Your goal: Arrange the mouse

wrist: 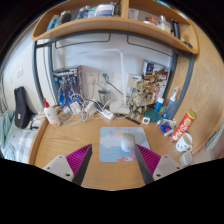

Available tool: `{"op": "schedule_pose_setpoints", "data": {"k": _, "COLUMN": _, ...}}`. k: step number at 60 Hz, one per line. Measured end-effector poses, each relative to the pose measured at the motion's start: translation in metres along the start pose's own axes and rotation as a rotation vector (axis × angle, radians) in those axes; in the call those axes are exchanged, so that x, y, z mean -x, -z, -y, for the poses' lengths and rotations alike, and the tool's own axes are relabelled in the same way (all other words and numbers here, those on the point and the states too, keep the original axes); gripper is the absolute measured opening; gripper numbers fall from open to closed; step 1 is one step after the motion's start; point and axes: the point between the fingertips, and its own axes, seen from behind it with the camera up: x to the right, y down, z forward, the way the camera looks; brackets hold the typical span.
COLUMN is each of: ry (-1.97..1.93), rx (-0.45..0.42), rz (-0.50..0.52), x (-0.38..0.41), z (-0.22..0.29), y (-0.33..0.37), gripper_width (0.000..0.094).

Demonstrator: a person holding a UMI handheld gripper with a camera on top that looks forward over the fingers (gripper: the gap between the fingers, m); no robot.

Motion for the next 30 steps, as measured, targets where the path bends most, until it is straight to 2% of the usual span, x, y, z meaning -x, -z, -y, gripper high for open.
{"op": "schedule_pose_setpoints", "data": {"k": 16, "ry": -0.066, "rx": -0.074, "rz": 0.044, "x": 0.045, "z": 0.006, "y": 0.064, "gripper_width": 0.0864}}
{"op": "schedule_pose_setpoints", "data": {"k": 30, "ry": -0.073, "rx": -0.099, "rz": 0.011, "x": 0.045, "z": 0.000, "y": 0.093, "gripper_width": 0.0868}}
